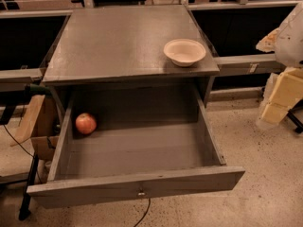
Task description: Pick apple from top drawer and place on counter
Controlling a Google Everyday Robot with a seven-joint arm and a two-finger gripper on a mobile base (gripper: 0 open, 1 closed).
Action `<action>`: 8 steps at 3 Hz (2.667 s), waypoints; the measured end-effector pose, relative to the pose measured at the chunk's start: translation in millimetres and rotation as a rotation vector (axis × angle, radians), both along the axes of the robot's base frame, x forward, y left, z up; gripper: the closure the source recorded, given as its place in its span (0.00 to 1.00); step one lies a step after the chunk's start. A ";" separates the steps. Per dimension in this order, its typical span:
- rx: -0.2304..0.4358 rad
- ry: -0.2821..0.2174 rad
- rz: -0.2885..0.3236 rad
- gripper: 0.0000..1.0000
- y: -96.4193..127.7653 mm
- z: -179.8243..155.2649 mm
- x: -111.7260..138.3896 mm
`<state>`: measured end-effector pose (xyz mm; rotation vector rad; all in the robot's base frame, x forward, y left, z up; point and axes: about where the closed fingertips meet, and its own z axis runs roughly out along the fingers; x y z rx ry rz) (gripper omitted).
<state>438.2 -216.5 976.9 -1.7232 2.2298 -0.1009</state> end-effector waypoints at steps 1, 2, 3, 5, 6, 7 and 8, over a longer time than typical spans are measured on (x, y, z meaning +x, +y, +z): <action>0.000 0.000 0.000 0.00 0.0 0.0 0.0; 0.006 0.014 -0.014 0.00 5.0 2.5 5.8; 0.071 0.038 -0.054 0.00 19.9 -19.7 15.9; 0.380 0.085 -0.116 0.00 113.1 -101.0 31.4; 0.542 0.098 -0.098 0.00 178.9 -130.0 25.4; 0.643 0.079 -0.109 0.00 225.2 -147.8 31.6; 0.677 0.004 -0.126 0.00 233.2 -138.6 49.5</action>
Offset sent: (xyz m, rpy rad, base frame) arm 0.0121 0.0100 0.0006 0.0115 0.0581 -0.0316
